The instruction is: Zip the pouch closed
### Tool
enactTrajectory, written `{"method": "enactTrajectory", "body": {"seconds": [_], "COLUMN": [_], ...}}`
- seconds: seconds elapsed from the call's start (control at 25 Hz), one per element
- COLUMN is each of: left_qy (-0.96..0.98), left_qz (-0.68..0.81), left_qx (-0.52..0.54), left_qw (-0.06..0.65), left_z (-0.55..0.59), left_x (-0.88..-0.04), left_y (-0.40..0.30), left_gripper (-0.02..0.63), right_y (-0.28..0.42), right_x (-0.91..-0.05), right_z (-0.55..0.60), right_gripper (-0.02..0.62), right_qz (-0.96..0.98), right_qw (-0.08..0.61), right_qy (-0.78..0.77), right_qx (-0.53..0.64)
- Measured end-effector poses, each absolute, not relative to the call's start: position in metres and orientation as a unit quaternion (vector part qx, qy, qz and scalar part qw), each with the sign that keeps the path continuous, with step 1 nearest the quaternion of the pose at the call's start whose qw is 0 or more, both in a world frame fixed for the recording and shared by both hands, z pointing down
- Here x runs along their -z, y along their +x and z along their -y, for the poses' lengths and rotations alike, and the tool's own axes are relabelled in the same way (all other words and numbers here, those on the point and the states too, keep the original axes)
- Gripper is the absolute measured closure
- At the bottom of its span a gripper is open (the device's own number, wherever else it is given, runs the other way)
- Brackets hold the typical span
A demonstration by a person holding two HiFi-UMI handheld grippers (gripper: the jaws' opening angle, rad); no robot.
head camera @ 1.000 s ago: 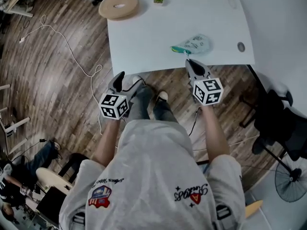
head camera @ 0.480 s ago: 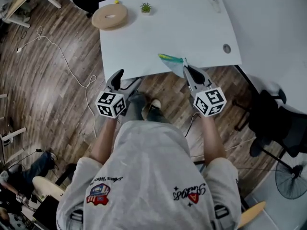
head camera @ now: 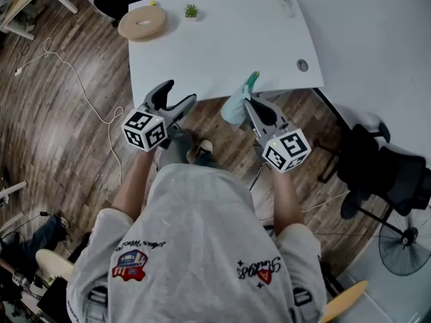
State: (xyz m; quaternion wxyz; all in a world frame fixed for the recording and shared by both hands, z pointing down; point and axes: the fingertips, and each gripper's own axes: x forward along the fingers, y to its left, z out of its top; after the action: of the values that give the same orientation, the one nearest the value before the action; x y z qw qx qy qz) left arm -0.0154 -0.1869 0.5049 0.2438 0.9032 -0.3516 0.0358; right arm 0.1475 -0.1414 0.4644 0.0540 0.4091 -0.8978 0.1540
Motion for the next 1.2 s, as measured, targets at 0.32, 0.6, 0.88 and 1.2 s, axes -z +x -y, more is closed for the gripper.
{"method": "enactTrajectory", "body": {"seconds": [0.32, 0.6, 0.88, 1.2], "left_qy": [0.928, 0.945, 0.947, 0.936], "left_qz": [0.271, 0.161, 0.044, -0.044], "left_qx": [-0.025, -0.003, 0.022, 0.014], "left_qw": [0.253, 0.284, 0.316, 0.348], "left_z": [0.170, 0.148, 0.124, 0.098], "left_x": [-0.488, -0.475, -0.454, -0.453], "left_y": [0.022, 0.042, 0.061, 0.079], "left_gripper": [0.250, 0.262, 0.268, 0.281], "right_y": [0.145, 0.133, 0.120, 0.096], "right_x": [-0.459, -0.461, -0.462, -0.462], "right_z": [0.125, 0.105, 0.090, 0.079], "right_gripper": [0.583, 0.583, 0.581, 0.581], "right_qz": [0.911, 0.924, 0.934, 0.948], "right_qw": [0.054, 0.052, 0.064, 0.084], "right_qy": [0.381, 0.345, 0.312, 0.267], "right_qx": [-0.151, -0.157, -0.160, -0.152]}}
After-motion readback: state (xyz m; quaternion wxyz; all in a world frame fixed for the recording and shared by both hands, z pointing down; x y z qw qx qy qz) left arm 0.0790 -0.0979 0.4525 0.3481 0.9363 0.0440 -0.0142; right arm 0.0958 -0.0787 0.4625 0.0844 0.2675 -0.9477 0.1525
